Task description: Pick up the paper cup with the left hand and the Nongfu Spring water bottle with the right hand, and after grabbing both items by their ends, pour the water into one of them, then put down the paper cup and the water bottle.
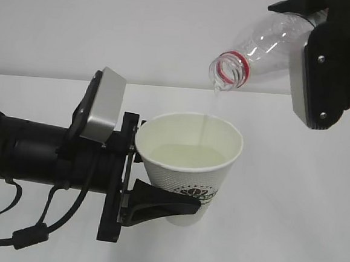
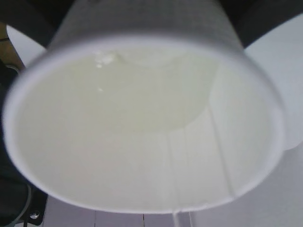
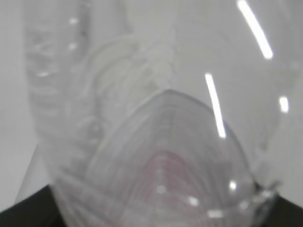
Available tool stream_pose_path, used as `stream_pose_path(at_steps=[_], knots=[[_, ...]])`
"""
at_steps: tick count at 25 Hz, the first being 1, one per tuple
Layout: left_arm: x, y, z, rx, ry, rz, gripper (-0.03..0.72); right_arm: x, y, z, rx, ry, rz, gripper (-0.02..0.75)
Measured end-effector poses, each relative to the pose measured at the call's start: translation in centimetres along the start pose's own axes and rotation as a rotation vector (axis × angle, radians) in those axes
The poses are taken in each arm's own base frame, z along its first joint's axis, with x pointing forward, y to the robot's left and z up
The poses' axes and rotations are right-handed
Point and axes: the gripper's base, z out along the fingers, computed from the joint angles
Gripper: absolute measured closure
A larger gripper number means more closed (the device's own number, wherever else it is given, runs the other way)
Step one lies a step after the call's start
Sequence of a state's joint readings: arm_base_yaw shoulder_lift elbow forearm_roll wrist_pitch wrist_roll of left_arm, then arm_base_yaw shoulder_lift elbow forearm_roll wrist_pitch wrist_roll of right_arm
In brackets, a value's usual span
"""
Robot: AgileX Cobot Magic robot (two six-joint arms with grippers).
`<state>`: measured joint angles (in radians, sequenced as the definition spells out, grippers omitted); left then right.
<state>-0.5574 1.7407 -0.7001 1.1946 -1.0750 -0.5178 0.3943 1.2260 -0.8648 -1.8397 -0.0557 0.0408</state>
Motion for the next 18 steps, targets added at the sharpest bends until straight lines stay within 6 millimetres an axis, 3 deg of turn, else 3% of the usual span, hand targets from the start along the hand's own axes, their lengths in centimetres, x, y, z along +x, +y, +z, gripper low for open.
stream_pose_path(at_steps=[18], knots=[[0.0, 0.0, 0.0, 0.0, 0.0, 0.0, 0.19, -0.9, 0.04, -0.04, -0.018, -0.098, 0.281, 0.269]])
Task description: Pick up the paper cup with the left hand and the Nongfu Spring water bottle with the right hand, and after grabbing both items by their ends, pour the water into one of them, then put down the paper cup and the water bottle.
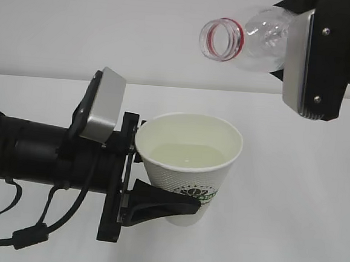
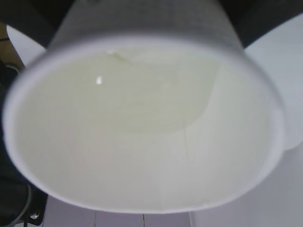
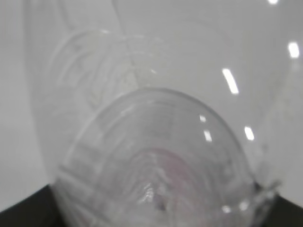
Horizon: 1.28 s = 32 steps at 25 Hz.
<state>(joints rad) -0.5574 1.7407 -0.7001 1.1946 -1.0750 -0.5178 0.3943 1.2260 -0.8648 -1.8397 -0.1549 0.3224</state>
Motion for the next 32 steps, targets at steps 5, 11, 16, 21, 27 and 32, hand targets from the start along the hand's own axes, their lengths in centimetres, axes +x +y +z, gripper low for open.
stream_pose_path(at_steps=[5, 11, 16, 21, 27, 32], knots=[[0.0, 0.0, 0.0, 0.0, 0.0, 0.0, 0.19, -0.14, 0.05, 0.0, -0.006, -0.016, 0.085, 0.269], [0.0, 0.0, 0.0, 0.0, 0.0, 0.0, 0.19, -0.2, 0.07, 0.0, -0.01, -0.021, 0.225, 0.269], [0.0, 0.0, 0.0, 0.0, 0.0, 0.0, 0.196, -0.21, 0.01, -0.01, -0.01, -0.021, 0.323, 0.268], [0.0, 0.0, 0.0, 0.0, 0.0, 0.0, 0.196, -0.22, 0.02, -0.01, -0.01, -0.023, 0.336, 0.268], [0.0, 0.0, 0.0, 0.0, 0.0, 0.0, 0.196, -0.22, 0.02, -0.01, -0.01, -0.023, 0.338, 0.269], [0.0, 0.0, 0.0, 0.0, 0.0, 0.0, 0.196, -0.22, 0.02, -0.01, -0.011, -0.022, 0.338, 0.269]])
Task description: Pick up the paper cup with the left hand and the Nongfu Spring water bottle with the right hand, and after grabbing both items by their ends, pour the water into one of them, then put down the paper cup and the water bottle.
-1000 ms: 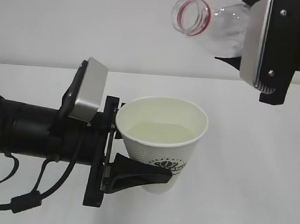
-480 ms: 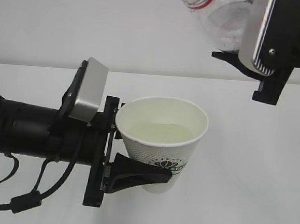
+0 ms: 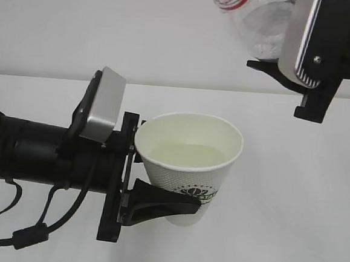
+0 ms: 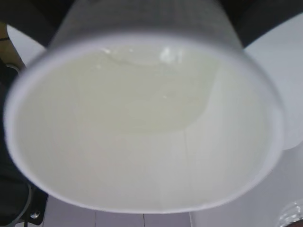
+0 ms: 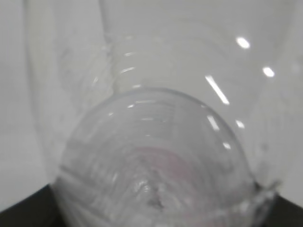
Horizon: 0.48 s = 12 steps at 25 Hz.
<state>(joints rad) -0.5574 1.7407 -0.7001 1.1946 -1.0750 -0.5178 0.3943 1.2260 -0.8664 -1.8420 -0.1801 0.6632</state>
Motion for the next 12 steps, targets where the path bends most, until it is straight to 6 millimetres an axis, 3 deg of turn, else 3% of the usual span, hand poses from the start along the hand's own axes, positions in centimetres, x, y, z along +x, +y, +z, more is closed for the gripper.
stream_pose_path(at_steps=[6, 12], knots=[[-0.07, 0.06, 0.0, -0.006, -0.008, -0.005, 0.196, -0.03, -0.04, 0.0, 0.004, -0.003, 0.038, 0.269], [-0.11, 0.09, 0.0, -0.01, -0.012, -0.008, 0.196, 0.08, -0.33, -0.01, 0.038, 0.005, 0.222, 0.269]])
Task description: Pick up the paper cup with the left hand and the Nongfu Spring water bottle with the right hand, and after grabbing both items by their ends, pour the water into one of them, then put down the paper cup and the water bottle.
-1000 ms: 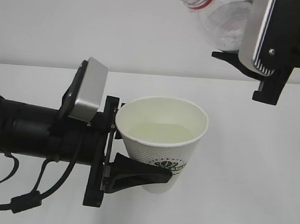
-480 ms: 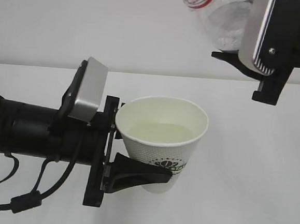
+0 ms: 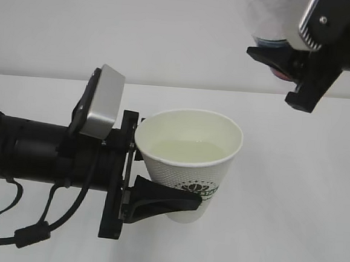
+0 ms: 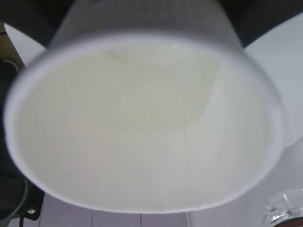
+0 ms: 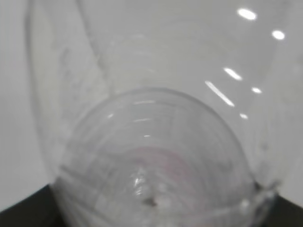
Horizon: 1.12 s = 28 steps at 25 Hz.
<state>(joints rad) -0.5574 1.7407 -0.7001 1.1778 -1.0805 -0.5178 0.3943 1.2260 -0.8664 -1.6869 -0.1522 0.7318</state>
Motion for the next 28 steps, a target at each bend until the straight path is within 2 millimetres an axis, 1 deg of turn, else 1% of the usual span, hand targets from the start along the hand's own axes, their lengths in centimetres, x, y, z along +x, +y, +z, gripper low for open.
stream_pose_path(at_steps=[3, 6, 17, 22, 25, 28], knots=[[0.0, 0.0, 0.0, 0.0, 0.0, 0.0, 0.196, 0.4, -0.4, 0.0, 0.042, 0.037, 0.113, 0.269], [0.0, 0.0, 0.0, -0.002, -0.001, -0.001, 0.196, 0.6, -0.5, 0.0, 0.066, 0.057, 0.176, 0.269], [0.0, 0.1, 0.0, -0.009, -0.005, -0.006, 0.196, 0.6, -0.6, 0.0, 0.077, 0.06, 0.272, 0.269], [0.0, 0.1, 0.0, -0.009, -0.005, -0.006, 0.196, 0.8, -0.7, -0.1, 0.085, 0.067, 0.286, 0.269], [0.0, 0.1, 0.0, -0.009, -0.005, -0.006, 0.196, 1.5, -1.3, -0.2, 0.11, 0.091, 0.299, 0.269], [0.0, 0.1, 0.0, -0.009, -0.005, -0.006, 0.196, 3.0, -2.3, -0.6, 0.157, 0.134, 0.339, 0.269]])
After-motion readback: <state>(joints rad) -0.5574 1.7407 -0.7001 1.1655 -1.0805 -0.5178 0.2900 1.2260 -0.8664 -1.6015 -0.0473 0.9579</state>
